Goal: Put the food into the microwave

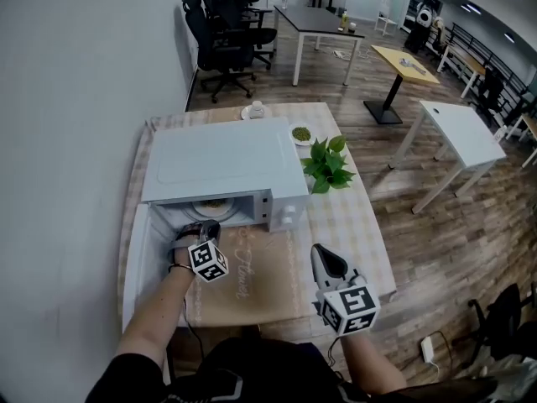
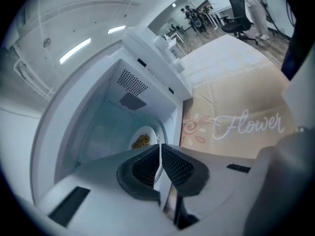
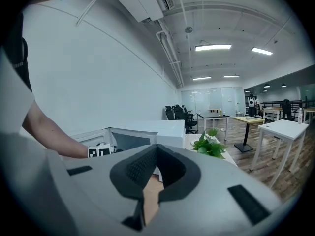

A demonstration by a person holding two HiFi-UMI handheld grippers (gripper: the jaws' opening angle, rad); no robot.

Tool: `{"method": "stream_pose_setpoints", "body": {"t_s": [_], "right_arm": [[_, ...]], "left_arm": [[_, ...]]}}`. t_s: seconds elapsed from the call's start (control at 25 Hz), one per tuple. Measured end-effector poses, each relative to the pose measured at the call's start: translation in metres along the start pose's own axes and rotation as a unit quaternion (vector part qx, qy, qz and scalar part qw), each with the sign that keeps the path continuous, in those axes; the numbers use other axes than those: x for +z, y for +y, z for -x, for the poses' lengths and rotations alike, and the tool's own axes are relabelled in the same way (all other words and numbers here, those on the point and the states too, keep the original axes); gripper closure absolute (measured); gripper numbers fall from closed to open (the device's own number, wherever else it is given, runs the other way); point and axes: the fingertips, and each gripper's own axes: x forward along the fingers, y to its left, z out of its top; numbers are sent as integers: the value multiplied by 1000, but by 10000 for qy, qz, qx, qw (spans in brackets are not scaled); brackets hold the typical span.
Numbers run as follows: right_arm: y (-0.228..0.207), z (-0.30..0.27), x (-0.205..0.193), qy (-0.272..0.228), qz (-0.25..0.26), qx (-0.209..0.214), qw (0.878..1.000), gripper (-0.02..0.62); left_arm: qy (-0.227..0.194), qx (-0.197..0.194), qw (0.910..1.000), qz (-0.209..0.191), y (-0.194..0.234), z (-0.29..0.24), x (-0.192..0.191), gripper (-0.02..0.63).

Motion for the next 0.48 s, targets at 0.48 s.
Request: {"method": "stream_pose_setpoints", "body": {"t_s": [0.48], "right_arm": [[-3, 46, 1, -78, 82, 630, 9980, 586]], "left_arm": [[-62, 205, 9942, 1054, -30, 78, 31, 584]]}}
